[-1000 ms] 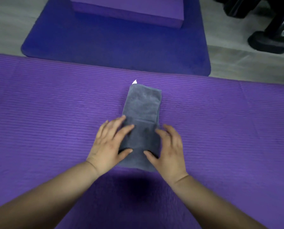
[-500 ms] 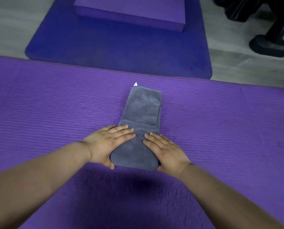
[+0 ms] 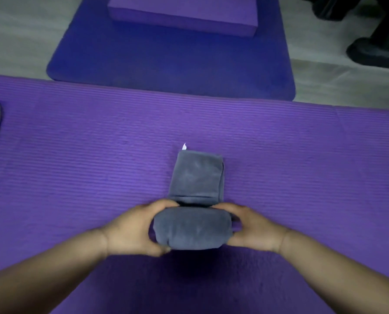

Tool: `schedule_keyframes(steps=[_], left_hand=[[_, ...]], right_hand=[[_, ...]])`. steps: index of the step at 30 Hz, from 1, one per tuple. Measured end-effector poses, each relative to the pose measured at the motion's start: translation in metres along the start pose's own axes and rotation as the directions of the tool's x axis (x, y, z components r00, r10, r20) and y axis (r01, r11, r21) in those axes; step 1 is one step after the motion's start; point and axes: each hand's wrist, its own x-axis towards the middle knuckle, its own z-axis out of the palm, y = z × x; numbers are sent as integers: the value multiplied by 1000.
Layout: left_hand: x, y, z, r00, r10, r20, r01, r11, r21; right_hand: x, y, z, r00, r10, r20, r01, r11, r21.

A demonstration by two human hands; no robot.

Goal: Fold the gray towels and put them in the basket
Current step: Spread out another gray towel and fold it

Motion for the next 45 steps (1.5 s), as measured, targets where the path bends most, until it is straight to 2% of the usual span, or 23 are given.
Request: schedule_keyframes(steps=[2, 4, 6, 8, 11, 13, 15, 18, 22, 28, 32, 34, 37, 39, 41, 43, 45], left_hand=[[2, -3, -1, 998, -63, -11, 59, 975, -214], [13, -4, -4, 988, -137, -70, 98, 910, -402], [28, 2, -8, 965, -216, -147, 101, 828, -551], [46, 9, -12, 927, -301, -223, 113, 793, -599], [68, 13, -17, 870, -373, -322, 139, 812, -567], [78, 14, -18, 852, -394, -345, 139, 805, -576], [82, 16, -17, 854, -417, -311, 158, 778, -608], [77, 17, -8, 873, -418, -250, 173, 746, -643], [83, 11, 5, 762, -554, -334, 261, 736, -625], [92, 4, -2, 722, -650, -237, 387, 663, -641], [92, 12, -5, 745, -637, -198, 311, 594, -742], [92, 10, -9, 777, -625, -81, 316, 497, -808], [81, 10, -13, 804, -576, 148, 402, 342, -850], [75, 12, -10, 820, -533, 210, 405, 280, -870], [72, 13, -9, 845, -514, 149, 340, 301, -891], [71, 17, -10, 845, -532, 56, 268, 330, -905], [71, 23, -13, 839, -544, -21, 204, 350, -914]], right_hand=[[3, -1, -3, 1000, 16, 11, -19, 961, 274], [9, 0, -6, 997, 39, -68, -1, 876, 482], [19, 1, -8, 987, 59, -150, 42, 805, 591], [27, -2, -9, 981, 65, -182, 68, 765, 640], [38, -9, -4, 964, 96, -250, 69, 812, 580], [50, -8, 3, 912, 170, -374, 50, 858, 511], [61, -9, 6, 838, 249, -485, 36, 862, 505], [71, -10, 8, 782, 313, -539, 19, 853, 522], [80, -9, 14, 704, 441, -556, -131, 851, 508], [89, -16, -2, 718, 511, -472, -177, 790, 587], [87, -17, 3, 751, 477, -456, -130, 784, 607], [80, -17, 6, 784, 453, -425, -105, 771, 628], [66, -16, 9, 845, 408, -347, -92, 749, 656], [60, -14, 9, 877, 375, -299, -84, 734, 674], [60, -13, 13, 885, 349, -308, -65, 748, 660], [62, -18, 16, 839, 364, -404, -48, 790, 612], [61, -27, 12, 801, 364, -474, 26, 771, 636]])
